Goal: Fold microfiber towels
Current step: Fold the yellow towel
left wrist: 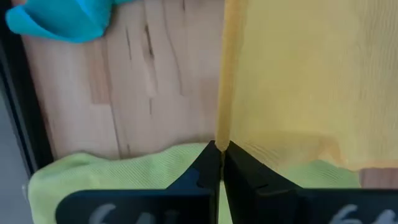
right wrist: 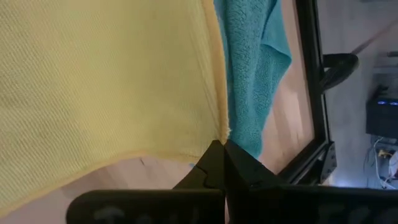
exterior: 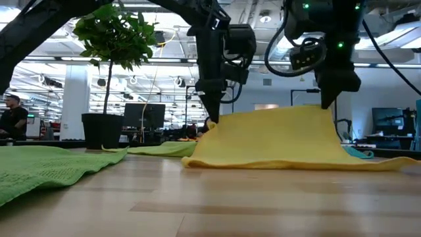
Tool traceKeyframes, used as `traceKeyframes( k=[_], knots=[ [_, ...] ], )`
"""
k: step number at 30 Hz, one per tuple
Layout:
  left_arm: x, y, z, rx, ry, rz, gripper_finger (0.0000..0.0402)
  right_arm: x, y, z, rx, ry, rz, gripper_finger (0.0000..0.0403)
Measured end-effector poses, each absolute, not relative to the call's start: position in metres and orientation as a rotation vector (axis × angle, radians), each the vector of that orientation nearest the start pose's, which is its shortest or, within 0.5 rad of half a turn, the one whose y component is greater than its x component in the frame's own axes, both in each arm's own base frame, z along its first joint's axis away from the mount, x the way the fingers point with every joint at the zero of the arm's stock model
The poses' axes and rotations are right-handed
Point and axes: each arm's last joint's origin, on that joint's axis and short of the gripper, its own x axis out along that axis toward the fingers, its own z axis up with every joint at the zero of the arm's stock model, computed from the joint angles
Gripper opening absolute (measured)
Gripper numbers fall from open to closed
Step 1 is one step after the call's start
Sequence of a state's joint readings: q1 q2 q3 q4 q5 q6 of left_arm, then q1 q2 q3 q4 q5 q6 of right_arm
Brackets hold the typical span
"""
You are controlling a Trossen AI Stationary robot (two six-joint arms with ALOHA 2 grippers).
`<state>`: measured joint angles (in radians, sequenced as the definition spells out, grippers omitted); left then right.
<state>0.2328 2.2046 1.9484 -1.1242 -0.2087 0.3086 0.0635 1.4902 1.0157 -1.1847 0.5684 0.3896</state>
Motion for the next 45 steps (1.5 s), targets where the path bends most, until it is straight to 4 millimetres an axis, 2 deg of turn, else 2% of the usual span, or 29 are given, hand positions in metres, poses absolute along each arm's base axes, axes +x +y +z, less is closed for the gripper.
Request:
traceKeyframes(
  k=[9, 18, 24, 30, 41, 45],
  knots=[
    [0.435, 0.071, 0.218, 0.172, 1.452, 0.001, 0.0000, 0.228, 0.023, 0.221, -0.211, 1.494, -0.530, 0.0012],
    [0.435, 0.036, 0.217, 0.150, 1.487, -0.016, 0.0000, 0.220, 0.051, 0.231, -0.116, 1.463, -0.311, 0.0012],
    [0.433, 0.003, 0.217, 0.159, 1.522, -0.038, 0.0000, 0.219, 0.071, 0.227, -0.101, 1.462, -0.185, 0.0012],
    [0.433, -0.029, 0.214, 0.163, 1.507, -0.114, 0.0002, 0.214, 0.084, 0.219, -0.083, 1.459, -0.149, 0.0012],
    [0.435, -0.059, 0.211, 0.137, 1.466, -0.105, 0.0003, 0.211, 0.102, 0.219, -0.078, 1.411, -0.096, 0.0012],
    [0.433, -0.066, 0.202, 0.125, 1.474, -0.124, 0.0002, 0.210, 0.108, 0.219, -0.070, 1.390, -0.085, 0.0012]
  ],
)
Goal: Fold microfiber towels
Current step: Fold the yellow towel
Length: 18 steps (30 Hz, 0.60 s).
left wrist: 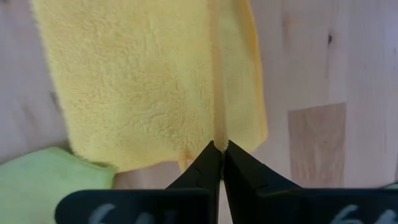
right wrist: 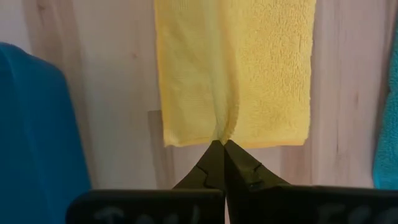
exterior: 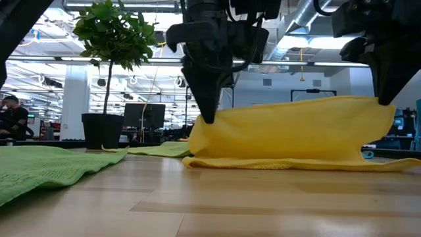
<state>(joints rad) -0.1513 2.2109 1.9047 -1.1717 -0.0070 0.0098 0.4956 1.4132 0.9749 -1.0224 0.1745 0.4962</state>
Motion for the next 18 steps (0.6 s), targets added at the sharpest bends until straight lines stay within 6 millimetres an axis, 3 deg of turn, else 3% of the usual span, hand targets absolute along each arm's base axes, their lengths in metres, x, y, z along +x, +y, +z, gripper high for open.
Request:
traceKeyframes(
  k=[6, 18],
  knots=[
    [0.430, -0.068, 0.187, 0.124, 1.490, -0.124, 0.0005, 0.209, 0.113, 0.219, -0.082, 1.374, -0.071, 0.0012],
    [0.437, -0.069, 0.187, 0.119, 1.424, -0.126, 0.0009, 0.210, 0.111, 0.219, -0.079, 1.381, -0.079, 0.0041]
  ],
)
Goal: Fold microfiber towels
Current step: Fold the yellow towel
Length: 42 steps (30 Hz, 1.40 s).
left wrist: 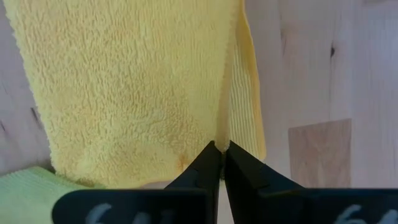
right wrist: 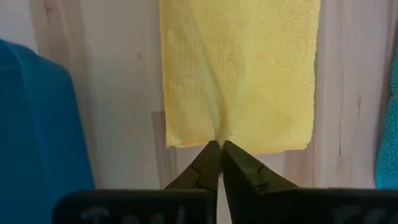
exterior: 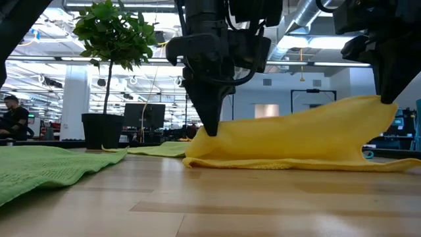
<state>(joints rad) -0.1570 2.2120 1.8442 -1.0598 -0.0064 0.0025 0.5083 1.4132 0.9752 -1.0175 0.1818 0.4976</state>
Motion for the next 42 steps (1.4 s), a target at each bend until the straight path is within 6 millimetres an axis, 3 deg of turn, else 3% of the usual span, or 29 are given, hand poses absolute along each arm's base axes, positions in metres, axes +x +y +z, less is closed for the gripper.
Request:
traceKeyframes(
  k=[9, 18, 22, 31, 42],
  knots=[
    [0.4364, -0.0696, 0.1874, 0.076, 1.427, -0.132, 0.0009, 0.2096, 0.1108, 0.2191, -0.080, 1.380, -0.079, 0.0102],
    [0.4366, -0.0708, 0.1875, 0.034, 1.427, -0.147, 0.0009, 0.2097, 0.1108, 0.2192, -0.081, 1.379, -0.080, 0.0215],
    [0.4387, -0.0692, 0.1879, 0.145, 1.398, -0.147, 0.0008, 0.2098, 0.1108, 0.2193, -0.080, 1.379, -0.079, 0.0249],
    [0.4394, -0.0695, 0.1880, 0.120, 1.392, -0.123, 0.0022, 0.2098, 0.1108, 0.2193, -0.080, 1.379, -0.079, 0.0255],
    [0.4390, -0.0721, 0.1880, 0.091, 1.393, -0.104, 0.0123, 0.2095, 0.1106, 0.2194, -0.081, 1.382, -0.081, 0.0255]
  ],
)
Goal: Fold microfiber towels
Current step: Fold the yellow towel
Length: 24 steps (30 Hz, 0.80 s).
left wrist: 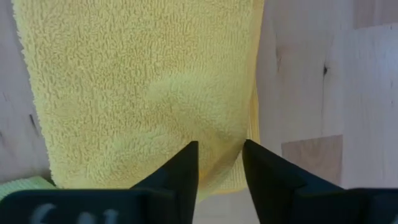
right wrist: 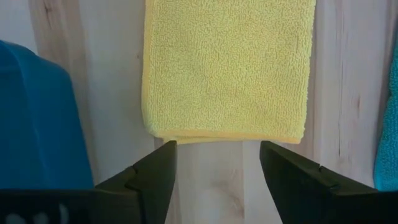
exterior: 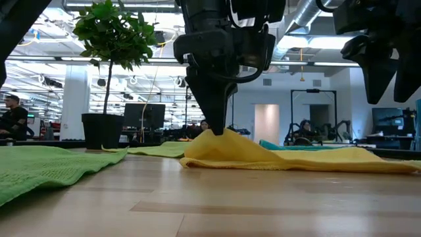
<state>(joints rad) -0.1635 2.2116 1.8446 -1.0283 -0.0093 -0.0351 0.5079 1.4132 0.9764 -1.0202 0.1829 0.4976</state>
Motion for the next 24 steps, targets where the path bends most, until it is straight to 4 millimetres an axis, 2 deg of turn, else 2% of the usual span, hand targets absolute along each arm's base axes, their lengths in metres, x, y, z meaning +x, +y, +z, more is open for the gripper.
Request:
traceKeyframes(
  k=[7, 14, 19, 24],
  knots=[
    [0.433, -0.073, 0.188, 0.004, 1.459, -0.107, 0.0139, 0.209, 0.110, 0.219, -0.083, 1.387, -0.084, 0.0255],
    [0.425, -0.068, 0.197, 0.011, 1.503, -0.059, 0.0139, 0.209, 0.110, 0.219, -0.083, 1.388, -0.084, 0.0255],
    [0.422, -0.057, 0.223, 0.012, 1.442, 0.014, 0.0139, 0.210, 0.109, 0.219, -0.078, 1.388, -0.090, 0.0255],
    [0.419, -0.037, 0.243, 0.040, 1.385, 0.071, 0.0139, 0.213, 0.102, 0.219, -0.058, 1.389, -0.117, 0.0255]
  ],
)
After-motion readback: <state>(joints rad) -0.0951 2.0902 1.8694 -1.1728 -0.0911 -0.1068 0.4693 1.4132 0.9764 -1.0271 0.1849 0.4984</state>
